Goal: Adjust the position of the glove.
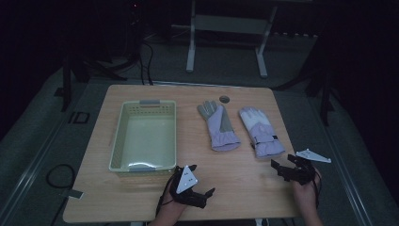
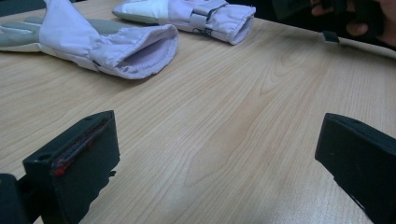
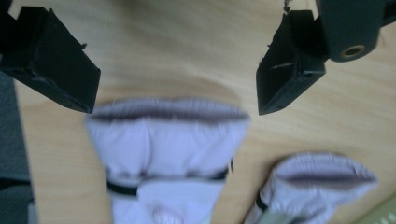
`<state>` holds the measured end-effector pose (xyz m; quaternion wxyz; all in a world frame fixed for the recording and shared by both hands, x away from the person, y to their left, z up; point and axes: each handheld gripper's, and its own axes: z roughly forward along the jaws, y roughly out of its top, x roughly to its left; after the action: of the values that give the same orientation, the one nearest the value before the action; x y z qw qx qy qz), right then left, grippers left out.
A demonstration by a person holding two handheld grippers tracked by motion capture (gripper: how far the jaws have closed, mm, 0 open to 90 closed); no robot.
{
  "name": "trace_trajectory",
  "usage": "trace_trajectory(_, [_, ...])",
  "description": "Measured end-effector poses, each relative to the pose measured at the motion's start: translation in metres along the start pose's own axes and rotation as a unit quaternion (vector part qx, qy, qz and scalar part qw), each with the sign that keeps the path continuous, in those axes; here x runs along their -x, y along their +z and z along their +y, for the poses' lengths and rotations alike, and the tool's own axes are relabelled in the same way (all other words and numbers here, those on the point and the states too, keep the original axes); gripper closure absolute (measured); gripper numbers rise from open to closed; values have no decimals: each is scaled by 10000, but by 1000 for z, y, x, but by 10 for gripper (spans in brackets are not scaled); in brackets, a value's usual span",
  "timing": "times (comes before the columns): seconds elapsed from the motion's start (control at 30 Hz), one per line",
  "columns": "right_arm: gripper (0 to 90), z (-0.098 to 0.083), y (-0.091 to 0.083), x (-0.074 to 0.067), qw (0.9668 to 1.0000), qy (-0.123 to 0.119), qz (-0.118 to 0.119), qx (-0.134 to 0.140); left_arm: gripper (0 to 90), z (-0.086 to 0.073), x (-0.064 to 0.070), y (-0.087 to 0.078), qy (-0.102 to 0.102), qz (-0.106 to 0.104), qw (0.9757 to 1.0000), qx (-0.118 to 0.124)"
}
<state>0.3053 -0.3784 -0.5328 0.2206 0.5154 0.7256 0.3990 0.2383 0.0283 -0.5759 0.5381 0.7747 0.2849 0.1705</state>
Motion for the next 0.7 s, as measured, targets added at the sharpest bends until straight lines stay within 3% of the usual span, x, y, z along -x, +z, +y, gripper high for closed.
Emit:
trace_trajectory(0.1, [125, 11, -2, -4, 10000, 34, -35, 58, 0, 0, 0, 0, -10, 4, 10000, 4])
trace_trajectory(0.37, [121, 37, -1, -17, 9998, -160, -21, 104, 0, 0, 0, 0, -12, 6, 10000, 6])
trace_trajectory(0.57, [166, 60, 1, -27, 9993, -323, -43, 158, 0, 0, 0, 0, 0, 6, 10000, -2])
trace_trajectory(0.7, [209, 75, 6, -35, 9986, -484, 91, 165, 0, 0, 0, 0, -3, 4, 10000, 7])
